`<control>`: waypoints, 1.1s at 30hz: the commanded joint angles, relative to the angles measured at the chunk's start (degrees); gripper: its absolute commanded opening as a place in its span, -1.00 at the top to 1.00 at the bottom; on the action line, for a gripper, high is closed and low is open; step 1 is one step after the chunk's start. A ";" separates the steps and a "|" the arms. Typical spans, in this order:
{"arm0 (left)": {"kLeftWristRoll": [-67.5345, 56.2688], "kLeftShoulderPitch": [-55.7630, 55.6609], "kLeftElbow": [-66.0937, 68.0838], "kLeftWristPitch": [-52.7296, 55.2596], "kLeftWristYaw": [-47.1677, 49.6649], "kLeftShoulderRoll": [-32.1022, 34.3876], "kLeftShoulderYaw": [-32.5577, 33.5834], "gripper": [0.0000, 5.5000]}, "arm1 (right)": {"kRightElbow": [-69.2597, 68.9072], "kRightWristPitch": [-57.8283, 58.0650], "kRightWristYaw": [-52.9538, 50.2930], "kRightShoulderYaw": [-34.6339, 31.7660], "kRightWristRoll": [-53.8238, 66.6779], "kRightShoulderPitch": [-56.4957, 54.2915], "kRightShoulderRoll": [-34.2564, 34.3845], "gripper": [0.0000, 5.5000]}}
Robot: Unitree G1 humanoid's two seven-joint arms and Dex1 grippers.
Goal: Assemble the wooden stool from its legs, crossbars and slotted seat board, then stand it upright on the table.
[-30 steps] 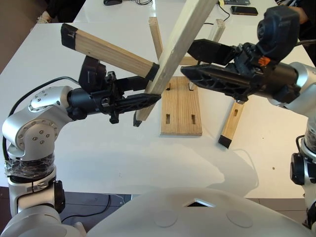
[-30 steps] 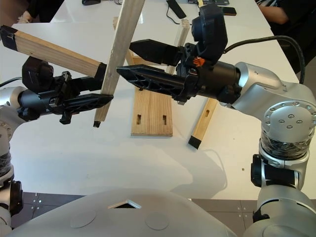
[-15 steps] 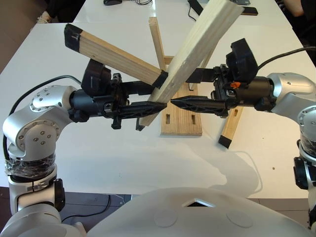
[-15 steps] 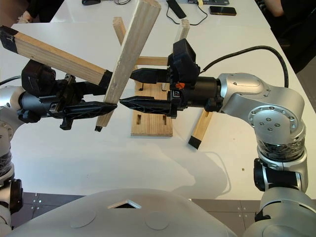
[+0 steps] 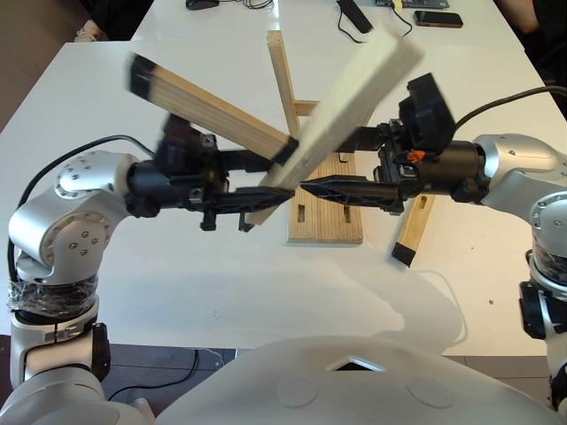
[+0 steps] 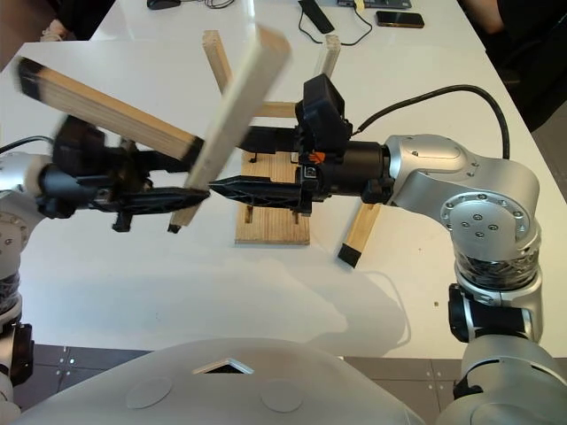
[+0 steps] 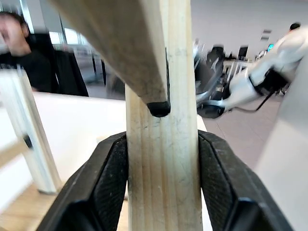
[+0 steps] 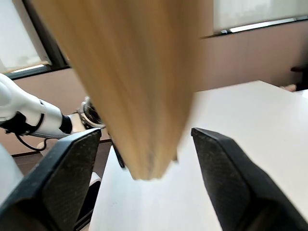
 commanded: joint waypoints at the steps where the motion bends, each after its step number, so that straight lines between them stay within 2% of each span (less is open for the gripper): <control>1: 0.49 -0.53 1.16 0.45 -0.04 0.63 0.20 0.26 | -1.67 0.40 0.01 -1.32 2.57 -0.56 -0.30 -0.26; 9: -0.39 -0.77 0.19 1.04 -0.19 0.66 0.46 0.26 | -2.57 0.30 0.02 -0.07 1.61 -0.15 -0.43 -0.26; 19: -0.45 -1.41 -0.31 1.66 0.07 0.20 0.65 0.26 | -4.10 -0.19 2.22 1.37 -1.72 1.77 -1.25 0.26; 28: 0.89 -2.91 1.32 4.88 2.36 0.84 -0.30 0.26 | -3.74 -1.36 2.81 -0.11 -2.76 2.39 -2.21 0.26; 29: 2.96 -2.47 1.45 4.46 2.06 1.38 -1.32 0.26 | -3.59 -1.46 2.76 -0.49 -2.81 2.31 -2.44 0.26; 30: 6.74 -1.50 1.57 2.89 1.10 2.39 -3.32 0.13 | -3.43 -1.55 2.77 -0.94 -2.94 2.22 -2.79 0.26; 31: 11.52 -0.13 1.76 0.19 -0.20 3.81 -5.81 0.08 | -3.28 -1.67 2.88 -1.36 -3.20 2.14 -3.23 0.26; 33: 30.68 5.36 6.35 -15.03 -2.10 8.82 -15.17 -0.02 | -2.11 -2.03 4.07 -2.55 -4.44 1.79 -4.79 0.27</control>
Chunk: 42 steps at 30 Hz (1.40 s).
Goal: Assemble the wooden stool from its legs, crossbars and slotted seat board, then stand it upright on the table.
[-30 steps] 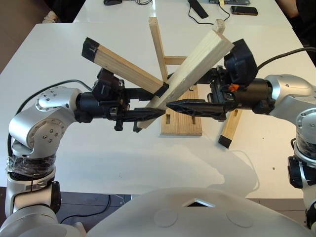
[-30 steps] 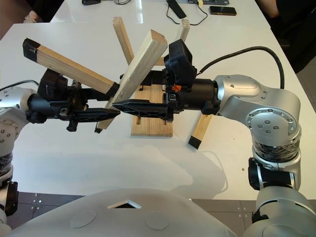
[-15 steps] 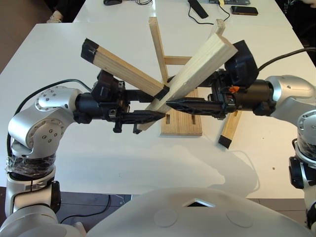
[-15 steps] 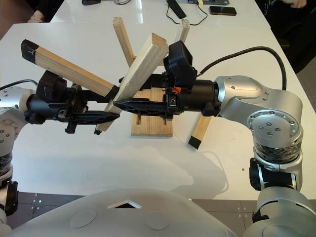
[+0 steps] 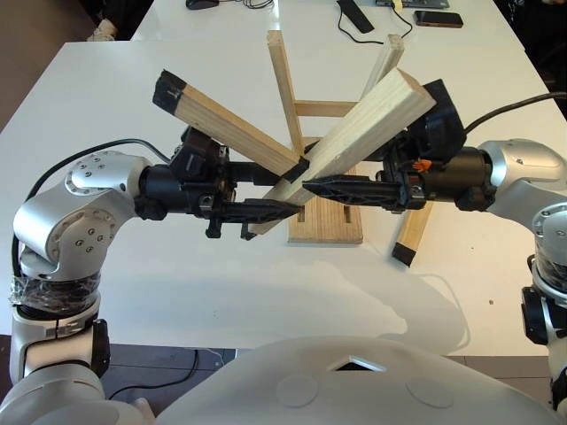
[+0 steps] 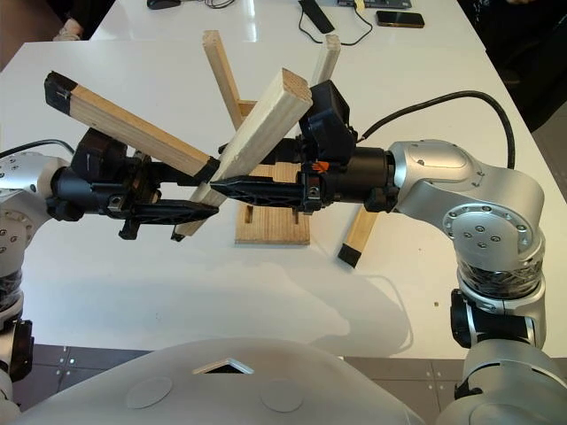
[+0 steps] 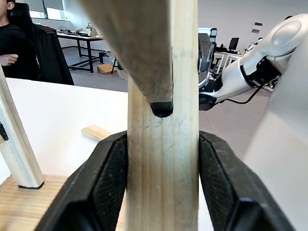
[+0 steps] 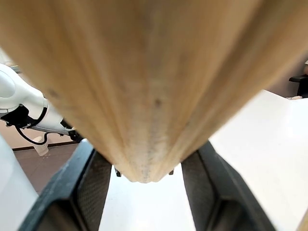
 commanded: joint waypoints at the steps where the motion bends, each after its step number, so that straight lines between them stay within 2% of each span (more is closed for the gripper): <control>1: 32.34 9.22 8.74 -22.72 -1.59 8.95 -14.86 -0.08 | 0.63 -0.33 3.37 -2.86 -1.26 -0.52 -2.89 0.27; 4: 35.67 11.35 15.52 -26.93 -0.81 7.89 -15.33 -0.25 | 2.41 -0.94 6.20 -4.66 -4.05 0.18 -6.13 0.27; 9: 37.03 13.05 21.24 -31.86 -0.01 4.94 -13.01 -0.58 | 8.15 -7.28 19.38 -4.89 -19.19 5.68 -18.60 0.27; 12: 37.16 14.26 21.57 -32.62 1.14 3.27 -12.65 -0.59 | 13.88 -14.32 26.84 -1.01 -29.44 7.83 -22.48 0.27; 16: 37.69 14.65 21.34 -32.85 1.72 2.16 -12.61 -0.59 | 17.26 -18.52 30.48 2.18 -35.34 6.46 -20.65 0.27; 21: 37.99 14.80 21.26 -32.76 2.09 1.84 -12.32 -0.59 | 18.76 -20.92 32.14 2.89 -38.70 5.42 -18.88 0.27; 29: 38.35 13.85 22.43 -33.61 1.96 1.28 -12.64 -0.59 | 12.24 -13.00 28.09 -1.22 -29.51 1.33 -13.26 0.27; 34: 38.47 12.83 22.75 -33.26 1.12 1.01 -12.56 -0.59 | 10.88 -15.24 27.36 2.19 -34.15 6.18 -12.63 0.27; 42: 38.55 11.39 23.82 -33.31 -0.47 1.35 -12.03 -0.59 | 10.33 -15.95 28.36 -0.07 -35.21 12.13 -14.24 0.27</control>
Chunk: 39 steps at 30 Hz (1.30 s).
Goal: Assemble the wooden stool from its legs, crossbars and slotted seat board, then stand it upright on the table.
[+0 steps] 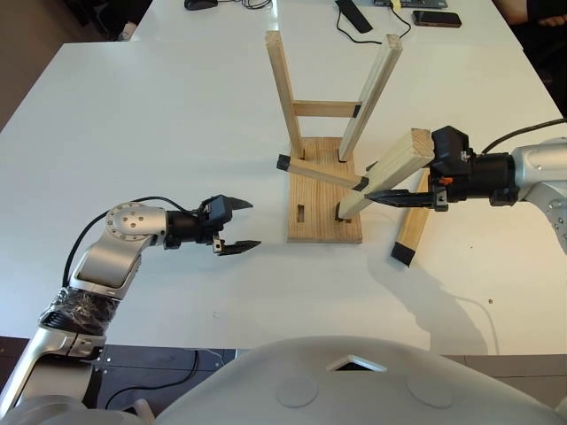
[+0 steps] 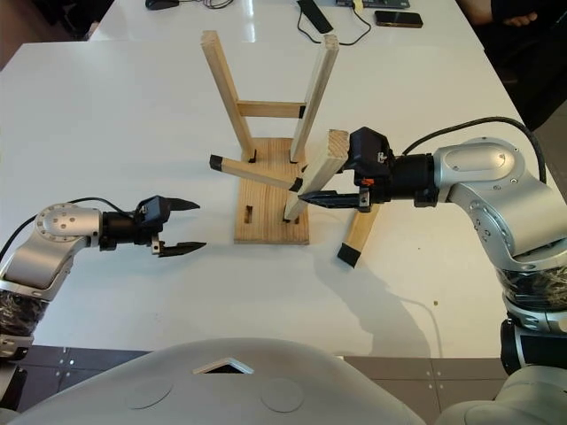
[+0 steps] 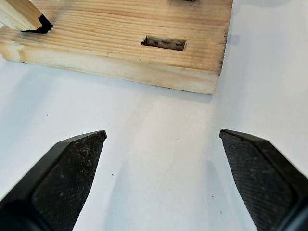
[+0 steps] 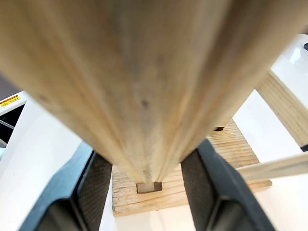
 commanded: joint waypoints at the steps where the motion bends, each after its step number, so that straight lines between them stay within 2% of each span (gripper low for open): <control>1: 0.52 -0.09 0.26 -0.01 0.01 0.23 0.89 -0.59 | -1.11 0.79 1.43 -1.79 0.23 2.58 -2.31 0.27; 4: 0.86 -0.03 0.55 -0.25 0.23 -0.23 0.72 -0.59 | -2.05 1.34 1.84 -3.35 0.78 4.63 -3.48 0.27; 9: 1.39 1.78 -0.47 0.08 2.24 -0.74 1.37 -0.59 | 2.37 -0.37 4.44 -1.96 -1.06 3.34 -3.64 0.27; 18: 1.83 -0.12 0.08 -0.01 1.12 -0.84 0.92 -0.59 | 15.10 -8.40 7.02 5.94 -9.56 -1.86 -0.89 0.27; 24: 1.93 0.88 -0.71 0.07 1.00 -0.85 1.07 -0.59 | 22.65 -7.42 10.47 8.67 -10.71 -6.53 0.14 0.27; 30: 1.77 1.46 -1.84 0.71 1.38 -1.35 0.75 -0.59 | 21.60 -8.13 11.22 15.41 -13.33 -0.52 1.00 0.27; 35: 1.54 2.39 -2.37 0.93 1.48 -1.11 1.15 -0.59 | 19.82 -6.95 9.89 14.03 -11.19 0.31 0.52 0.27; 39: 1.59 2.69 -2.90 1.49 2.13 -1.44 1.19 -0.59 | 16.74 -6.81 10.76 12.91 -10.39 -0.69 -1.39 0.07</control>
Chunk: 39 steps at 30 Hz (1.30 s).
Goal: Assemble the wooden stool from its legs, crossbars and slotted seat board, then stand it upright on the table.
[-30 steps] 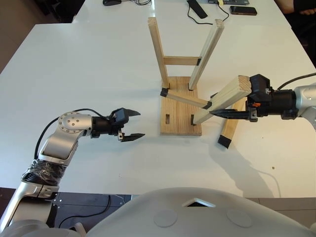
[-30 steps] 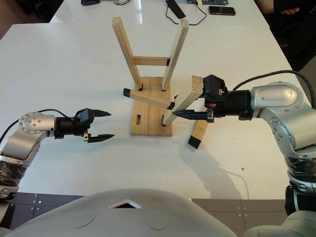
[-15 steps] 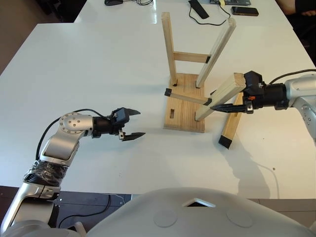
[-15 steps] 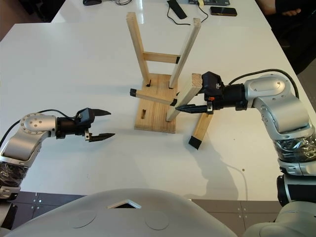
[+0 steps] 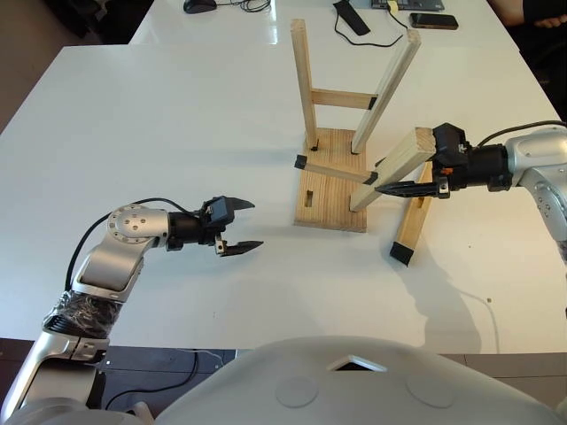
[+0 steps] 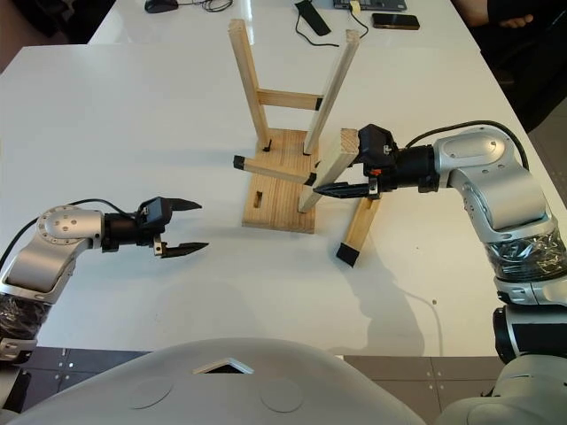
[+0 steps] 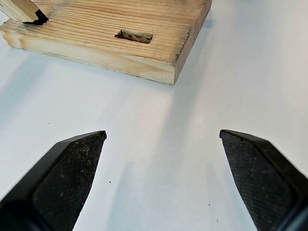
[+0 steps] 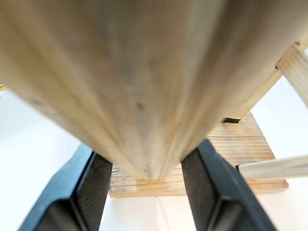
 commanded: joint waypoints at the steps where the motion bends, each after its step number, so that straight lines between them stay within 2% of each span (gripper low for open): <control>1: 0.27 0.67 -0.97 1.11 0.89 -0.12 0.36 -0.59 | -2.14 3.53 2.15 3.33 -2.63 3.95 -1.82 0.00; 4: 0.14 1.61 -1.52 1.19 1.29 -0.07 0.64 -0.59 | -4.11 4.45 2.25 1.93 -3.22 3.85 -2.66 -0.09; 8: 0.13 3.25 -2.49 1.36 2.37 -0.26 1.03 -0.59 | -7.96 3.65 0.63 -1.75 -3.99 6.37 -4.92 -0.09; 10: 0.07 4.09 -3.19 1.62 3.11 -0.54 1.12 -0.59 | -10.54 4.18 -2.02 -5.46 -4.29 10.53 -6.23 -0.09; 14: 0.15 7.63 -5.06 1.74 5.25 -0.83 1.95 -0.59 | -17.53 4.09 -6.57 -13.99 -4.56 26.41 -7.26 -0.09; 17: 0.22 9.53 -6.18 1.86 6.58 -1.20 2.29 -0.59 | -21.09 8.87 -15.89 -16.46 -3.50 34.54 -0.68 -0.09; 20: 0.42 9.77 -6.74 2.20 7.41 -1.75 2.09 -0.59 | -23.06 13.73 -25.30 -14.45 -4.03 36.42 6.29 -0.09; 22: 0.28 9.94 -7.22 2.31 7.53 -1.72 2.10 -0.59 | -24.45 15.71 -26.69 -15.71 -2.72 37.73 7.21 -0.09; 25: 0.16 11.23 -7.69 2.21 7.99 -1.52 3.09 -0.59 | -24.11 17.31 -24.73 -19.67 -0.96 39.32 4.66 -0.09; 33: 0.55 14.93 -9.14 1.87 10.14 -2.22 4.05 -0.59 | -20.72 12.91 -20.14 -26.09 -5.99 43.76 -3.54 -0.09; 36: 0.41 15.33 -9.69 2.30 10.75 -2.43 4.11 -0.59 | -23.73 15.14 -22.43 -28.37 -1.04 38.12 0.16 -0.09; 39: 0.55 14.67 -9.47 2.62 11.01 -2.71 3.65 -0.59 | -28.79 18.80 -26.87 -26.15 3.98 34.62 5.92 -0.09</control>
